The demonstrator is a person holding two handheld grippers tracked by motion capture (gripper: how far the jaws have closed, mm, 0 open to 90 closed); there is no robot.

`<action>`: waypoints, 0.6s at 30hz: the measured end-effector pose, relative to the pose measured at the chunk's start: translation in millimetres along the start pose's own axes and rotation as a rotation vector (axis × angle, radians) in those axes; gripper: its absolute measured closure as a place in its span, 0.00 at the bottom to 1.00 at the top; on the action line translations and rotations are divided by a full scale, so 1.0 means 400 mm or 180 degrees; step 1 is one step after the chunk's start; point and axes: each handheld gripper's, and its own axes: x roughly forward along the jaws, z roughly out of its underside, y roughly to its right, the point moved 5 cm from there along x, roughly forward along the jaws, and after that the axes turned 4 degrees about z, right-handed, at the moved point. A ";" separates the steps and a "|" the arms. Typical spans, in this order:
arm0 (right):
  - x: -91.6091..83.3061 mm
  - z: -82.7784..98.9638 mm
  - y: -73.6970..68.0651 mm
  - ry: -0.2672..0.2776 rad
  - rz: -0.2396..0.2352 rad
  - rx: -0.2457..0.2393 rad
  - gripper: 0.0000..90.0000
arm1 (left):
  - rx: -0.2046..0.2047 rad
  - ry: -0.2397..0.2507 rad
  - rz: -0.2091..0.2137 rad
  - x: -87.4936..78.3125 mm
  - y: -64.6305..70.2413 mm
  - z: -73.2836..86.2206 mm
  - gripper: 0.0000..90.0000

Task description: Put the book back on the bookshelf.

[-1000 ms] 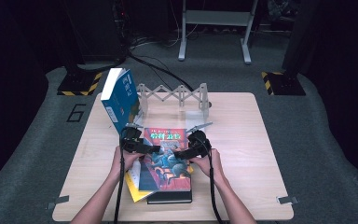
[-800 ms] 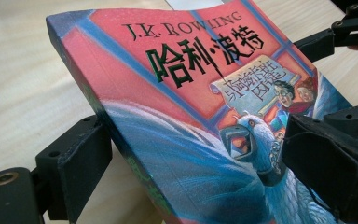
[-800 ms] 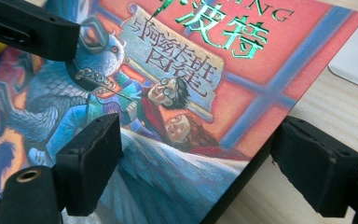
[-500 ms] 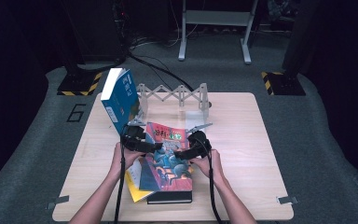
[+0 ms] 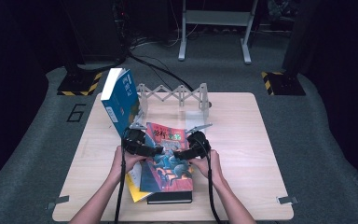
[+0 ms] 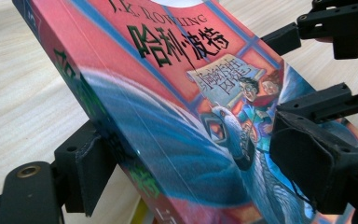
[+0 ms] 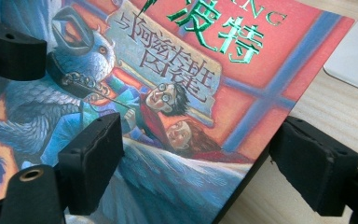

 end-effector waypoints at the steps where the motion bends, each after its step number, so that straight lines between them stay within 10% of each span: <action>1: 0.000 0.000 0.000 -0.0001 0.0000 -0.0001 0.19 | -0.0010 -0.0005 0.0013 -0.001 0.003 0.000 0.20; 18: 0.001 0.001 -0.001 0.0022 -0.0014 0.0026 0.20 | 0.0202 -0.0189 -0.0020 -0.015 0.041 -0.004 0.27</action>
